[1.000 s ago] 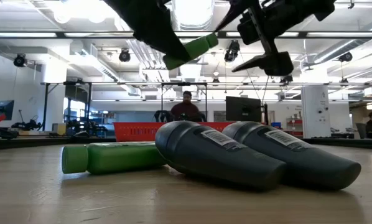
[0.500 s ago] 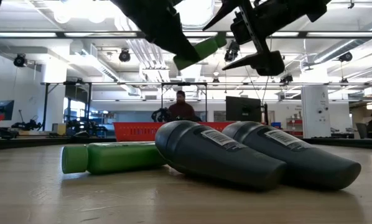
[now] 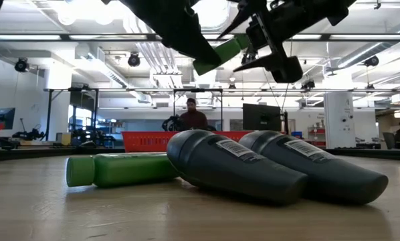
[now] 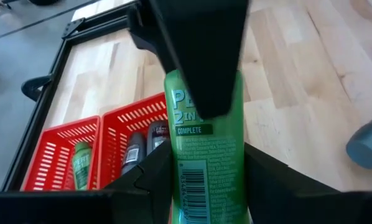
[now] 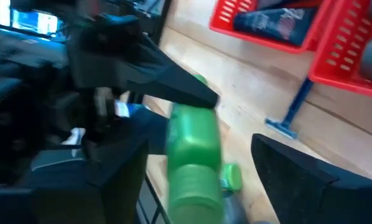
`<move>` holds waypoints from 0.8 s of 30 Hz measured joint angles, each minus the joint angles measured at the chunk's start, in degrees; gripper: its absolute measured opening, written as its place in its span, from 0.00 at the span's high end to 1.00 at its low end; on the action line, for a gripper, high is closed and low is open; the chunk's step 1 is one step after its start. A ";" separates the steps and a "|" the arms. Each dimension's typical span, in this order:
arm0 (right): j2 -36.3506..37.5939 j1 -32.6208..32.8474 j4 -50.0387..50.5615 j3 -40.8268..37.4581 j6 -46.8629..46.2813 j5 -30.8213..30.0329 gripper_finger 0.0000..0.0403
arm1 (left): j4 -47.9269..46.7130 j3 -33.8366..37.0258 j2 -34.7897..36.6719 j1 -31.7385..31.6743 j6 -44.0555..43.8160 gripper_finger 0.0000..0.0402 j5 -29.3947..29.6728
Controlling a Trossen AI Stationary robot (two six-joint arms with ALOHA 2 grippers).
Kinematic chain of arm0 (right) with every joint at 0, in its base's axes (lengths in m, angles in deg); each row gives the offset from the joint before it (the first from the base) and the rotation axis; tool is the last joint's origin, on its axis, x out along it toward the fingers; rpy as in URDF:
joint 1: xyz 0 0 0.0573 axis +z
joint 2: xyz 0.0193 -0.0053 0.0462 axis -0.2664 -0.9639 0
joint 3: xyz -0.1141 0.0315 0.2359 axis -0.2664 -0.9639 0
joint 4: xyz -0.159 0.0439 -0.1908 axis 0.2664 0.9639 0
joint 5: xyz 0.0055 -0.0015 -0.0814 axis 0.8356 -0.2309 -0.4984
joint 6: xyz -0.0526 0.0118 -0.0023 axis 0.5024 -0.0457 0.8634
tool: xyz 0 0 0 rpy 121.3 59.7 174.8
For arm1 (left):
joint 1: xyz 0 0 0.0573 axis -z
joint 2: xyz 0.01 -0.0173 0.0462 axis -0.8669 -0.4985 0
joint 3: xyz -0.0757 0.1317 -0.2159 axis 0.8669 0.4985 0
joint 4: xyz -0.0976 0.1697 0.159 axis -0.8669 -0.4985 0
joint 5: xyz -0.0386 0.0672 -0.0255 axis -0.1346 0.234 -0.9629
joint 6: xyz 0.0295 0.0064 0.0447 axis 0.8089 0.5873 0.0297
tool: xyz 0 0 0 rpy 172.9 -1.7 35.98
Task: Pick & Place Travel size toiletries
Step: Put the shampoo into the top red bin
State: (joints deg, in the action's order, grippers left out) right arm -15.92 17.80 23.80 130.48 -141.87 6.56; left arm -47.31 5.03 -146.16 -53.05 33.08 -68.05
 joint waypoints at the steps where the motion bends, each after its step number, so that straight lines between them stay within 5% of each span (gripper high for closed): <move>1: -0.16 -0.02 0.16 -0.02 -0.18 0.18 0.33 | 0.09 0.00 -0.02 -0.10 -0.01 0.61 0.00; 17: -1.19 -0.28 -0.25 0.00 0.27 0.21 0.63 | -1.78 0.15 -0.09 -0.27 0.09 0.60 -0.70; 24: -1.15 -0.31 0.47 -0.02 1.07 0.15 0.75 | -2.67 0.81 -0.06 -0.22 -3.45 0.51 -0.73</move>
State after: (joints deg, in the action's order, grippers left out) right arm -17.07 17.49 24.28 130.46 -140.80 6.71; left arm -49.98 5.84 -146.23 -53.27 29.63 -68.77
